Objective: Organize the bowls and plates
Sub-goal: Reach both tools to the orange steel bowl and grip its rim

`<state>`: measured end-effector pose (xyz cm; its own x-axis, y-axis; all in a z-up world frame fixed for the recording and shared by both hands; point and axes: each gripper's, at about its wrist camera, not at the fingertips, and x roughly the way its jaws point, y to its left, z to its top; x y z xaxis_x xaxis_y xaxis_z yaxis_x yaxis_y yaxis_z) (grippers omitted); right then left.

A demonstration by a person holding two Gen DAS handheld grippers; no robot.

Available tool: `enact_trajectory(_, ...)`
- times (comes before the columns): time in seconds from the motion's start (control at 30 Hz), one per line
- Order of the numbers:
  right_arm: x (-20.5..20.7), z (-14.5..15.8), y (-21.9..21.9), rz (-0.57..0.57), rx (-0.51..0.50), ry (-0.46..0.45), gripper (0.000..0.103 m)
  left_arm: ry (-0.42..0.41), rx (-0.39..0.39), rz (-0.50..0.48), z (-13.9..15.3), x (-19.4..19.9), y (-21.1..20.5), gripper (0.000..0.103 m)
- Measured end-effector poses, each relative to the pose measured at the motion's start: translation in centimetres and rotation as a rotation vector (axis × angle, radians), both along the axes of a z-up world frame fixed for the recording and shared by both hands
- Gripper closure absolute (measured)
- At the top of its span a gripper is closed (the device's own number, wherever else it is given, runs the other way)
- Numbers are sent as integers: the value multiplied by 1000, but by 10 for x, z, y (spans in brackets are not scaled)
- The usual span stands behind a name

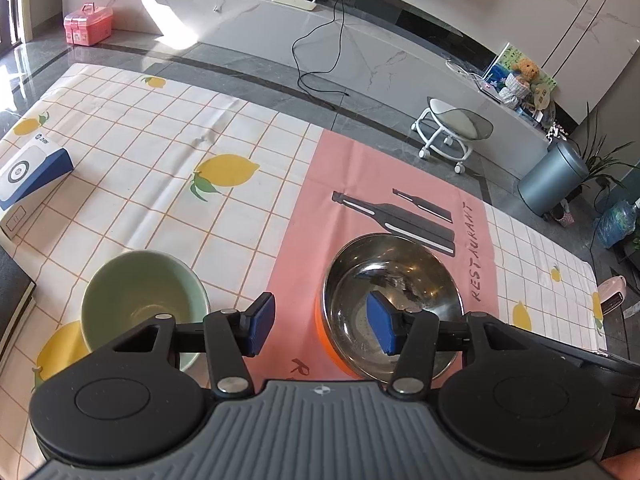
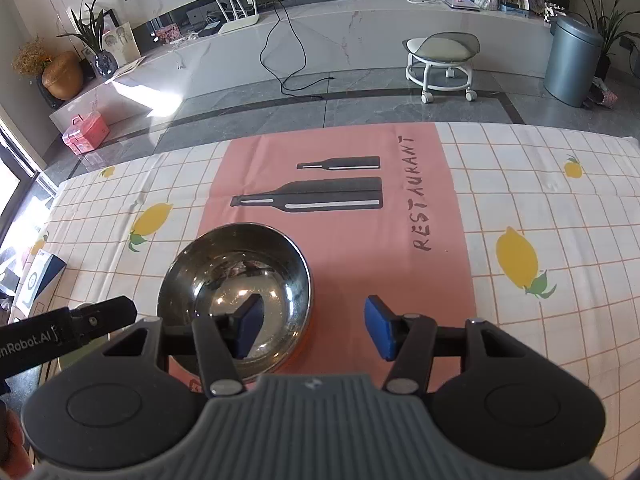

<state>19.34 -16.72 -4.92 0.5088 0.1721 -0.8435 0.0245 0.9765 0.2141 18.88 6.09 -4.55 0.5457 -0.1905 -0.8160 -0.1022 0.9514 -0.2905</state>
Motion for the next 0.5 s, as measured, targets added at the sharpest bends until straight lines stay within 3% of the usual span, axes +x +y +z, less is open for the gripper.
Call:
enact_trajectory(0.33,24,-35,0,-20,-3,66,48,61,-25,-16,-33,25,-10,45)
enact_trajectory(0.5,28,-47,0,-20,26,88,61,76,-12,-15,-41,30,-13,53)
